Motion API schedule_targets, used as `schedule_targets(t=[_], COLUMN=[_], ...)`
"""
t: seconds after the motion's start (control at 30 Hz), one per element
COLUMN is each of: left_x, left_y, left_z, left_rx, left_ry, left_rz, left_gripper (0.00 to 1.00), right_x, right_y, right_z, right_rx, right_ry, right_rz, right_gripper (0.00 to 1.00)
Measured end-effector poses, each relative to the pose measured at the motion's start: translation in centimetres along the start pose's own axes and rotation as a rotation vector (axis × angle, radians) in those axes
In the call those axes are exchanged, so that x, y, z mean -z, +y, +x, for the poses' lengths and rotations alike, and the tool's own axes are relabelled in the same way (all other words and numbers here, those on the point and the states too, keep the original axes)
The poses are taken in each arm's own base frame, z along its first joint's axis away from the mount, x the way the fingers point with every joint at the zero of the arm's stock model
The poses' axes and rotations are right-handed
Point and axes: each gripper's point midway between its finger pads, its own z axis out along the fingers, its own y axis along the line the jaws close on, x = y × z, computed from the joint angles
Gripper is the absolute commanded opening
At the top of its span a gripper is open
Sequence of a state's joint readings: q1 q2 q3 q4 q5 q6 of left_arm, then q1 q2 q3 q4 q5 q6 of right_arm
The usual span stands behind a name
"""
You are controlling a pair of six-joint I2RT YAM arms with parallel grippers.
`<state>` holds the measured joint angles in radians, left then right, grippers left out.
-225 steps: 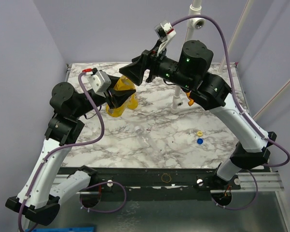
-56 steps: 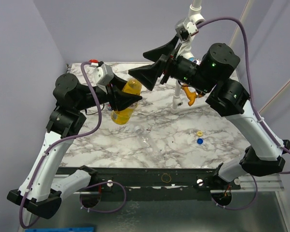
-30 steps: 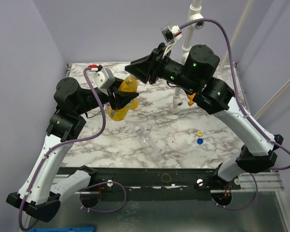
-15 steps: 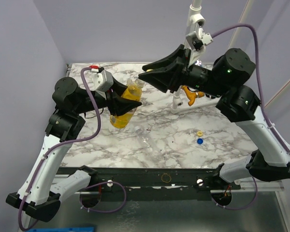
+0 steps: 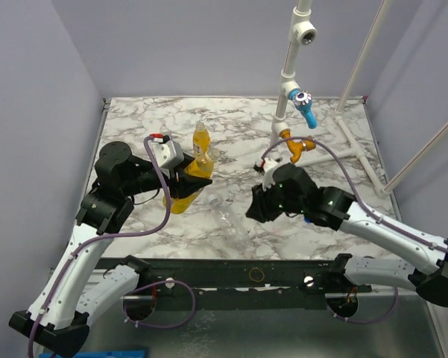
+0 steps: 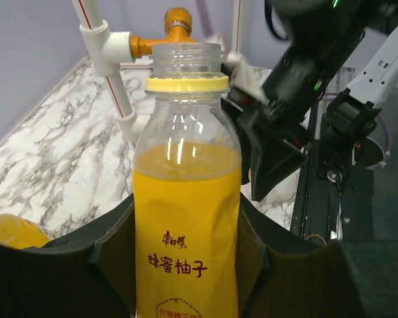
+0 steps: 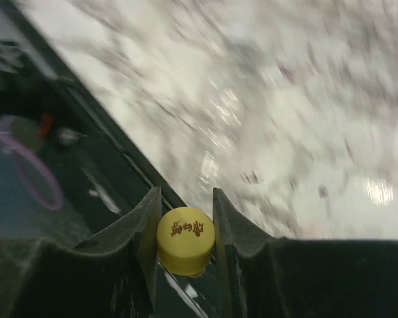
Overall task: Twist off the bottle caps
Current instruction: Place the bottle cap at the corner of the board.
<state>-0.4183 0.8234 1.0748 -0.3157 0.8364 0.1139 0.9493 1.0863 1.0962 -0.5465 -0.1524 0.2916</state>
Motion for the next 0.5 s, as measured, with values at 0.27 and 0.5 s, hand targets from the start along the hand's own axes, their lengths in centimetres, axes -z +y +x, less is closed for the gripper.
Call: schedule_targets(t=[0.27,0.5], left_x=[0.0,0.1], left_y=[-0.3,-0.6], left_z=[1.3,1.1], left_rx=[0.012,0.014], left_ry=[0.023,0.016], left_rz=[0.01,0.023], left_gripper=[0.0,0.0], right_x=[-1.4,-1.2], right_y=[-11.4,-16.1], right_z=[16.0,19.2], right_rx=[-0.289,-0.405], right_ry=[0.164,0.022], right_rz=[0.528,0.76], right_gripper=[0.01,0.31])
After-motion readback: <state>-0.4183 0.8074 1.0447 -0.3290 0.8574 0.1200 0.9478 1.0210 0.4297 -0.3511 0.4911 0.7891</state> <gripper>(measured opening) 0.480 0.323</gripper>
